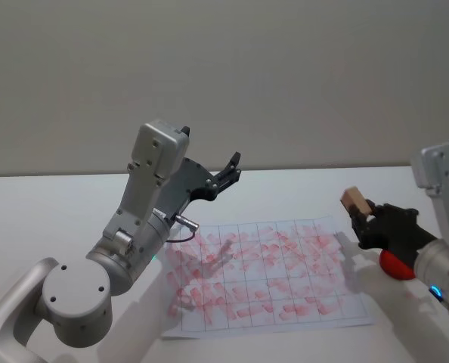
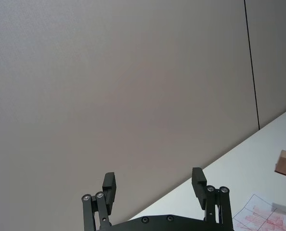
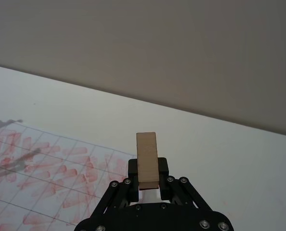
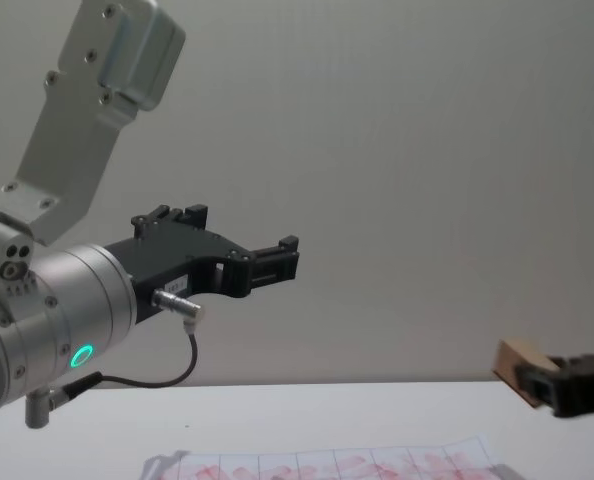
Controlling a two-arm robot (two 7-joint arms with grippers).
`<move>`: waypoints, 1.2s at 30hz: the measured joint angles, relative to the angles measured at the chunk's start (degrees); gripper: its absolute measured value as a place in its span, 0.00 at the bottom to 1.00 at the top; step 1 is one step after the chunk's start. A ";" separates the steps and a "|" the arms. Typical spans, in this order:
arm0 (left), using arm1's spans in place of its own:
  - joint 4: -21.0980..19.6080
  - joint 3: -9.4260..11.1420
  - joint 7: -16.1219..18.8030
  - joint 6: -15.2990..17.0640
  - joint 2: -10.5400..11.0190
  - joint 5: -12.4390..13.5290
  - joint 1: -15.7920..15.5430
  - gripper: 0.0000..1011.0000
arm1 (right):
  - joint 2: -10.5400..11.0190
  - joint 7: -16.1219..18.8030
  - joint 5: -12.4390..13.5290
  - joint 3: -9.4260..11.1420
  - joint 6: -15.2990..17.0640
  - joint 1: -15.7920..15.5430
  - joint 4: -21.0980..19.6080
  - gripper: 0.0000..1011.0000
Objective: Use the one hand to pick up the stamp and affix it onto the A4 paper.
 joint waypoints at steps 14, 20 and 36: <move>0.00 0.00 0.00 0.00 0.00 0.00 0.00 0.99 | 1.91 -6.74 4.77 2.07 1.17 -5.48 -1.57 0.21; 0.00 0.00 0.00 0.00 0.00 0.00 0.00 0.99 | 1.99 -7.96 5.45 2.41 0.85 -6.26 -0.79 0.21; 0.00 0.00 0.00 0.00 0.00 0.00 0.00 0.99 | 1.84 -9.58 6.05 2.67 0.42 -7.56 0.65 0.21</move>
